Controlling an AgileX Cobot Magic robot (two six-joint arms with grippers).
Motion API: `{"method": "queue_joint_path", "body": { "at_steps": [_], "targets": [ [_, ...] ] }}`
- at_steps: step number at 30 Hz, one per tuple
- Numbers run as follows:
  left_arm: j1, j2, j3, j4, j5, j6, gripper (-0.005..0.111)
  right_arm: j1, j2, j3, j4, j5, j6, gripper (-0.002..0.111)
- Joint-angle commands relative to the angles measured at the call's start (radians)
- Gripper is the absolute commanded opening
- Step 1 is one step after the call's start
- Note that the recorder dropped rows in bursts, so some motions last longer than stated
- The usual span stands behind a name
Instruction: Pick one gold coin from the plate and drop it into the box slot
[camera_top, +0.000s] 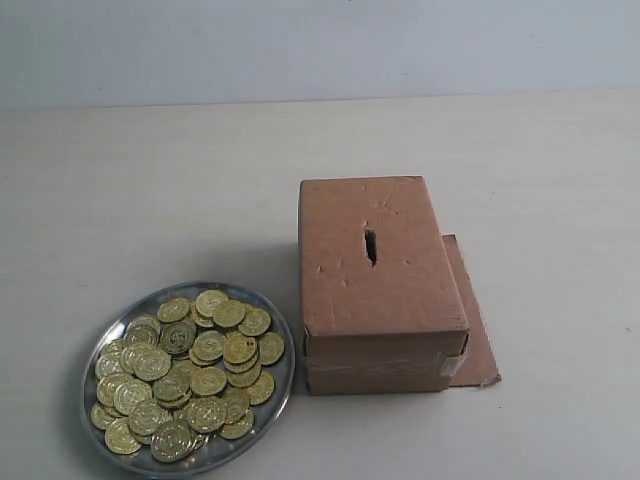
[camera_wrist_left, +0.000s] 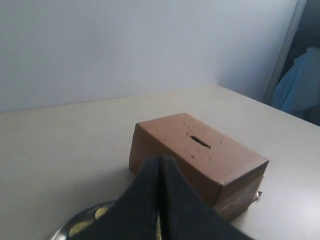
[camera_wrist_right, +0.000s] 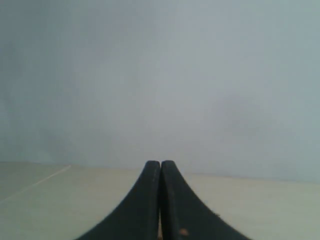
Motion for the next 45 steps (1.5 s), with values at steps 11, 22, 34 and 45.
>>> {"method": "queue_joint_path", "body": {
  "at_steps": [11, 22, 34, 45],
  "targets": [
    [0.003, -0.007, 0.058, 0.029, 0.052, 0.004, 0.000, -0.004, -0.007, 0.119, 0.014, 0.002, -0.002, 0.000],
    [0.003, -0.007, 0.058, 0.027, 0.080, 0.000, 0.000, -0.004, -0.007, 0.119, 0.014, 0.002, -0.002, 0.000],
    [0.003, -0.007, 0.058, 0.027, 0.080, 0.000, 0.000, -0.138, -0.007, 0.119, -0.056, 0.009, -0.081, 0.000],
    [0.003, -0.007, 0.058, 0.027, 0.080, 0.000, 0.000, -0.485, -0.007, 0.119, -0.076, 0.143, -0.115, 0.000]
  ]
}}
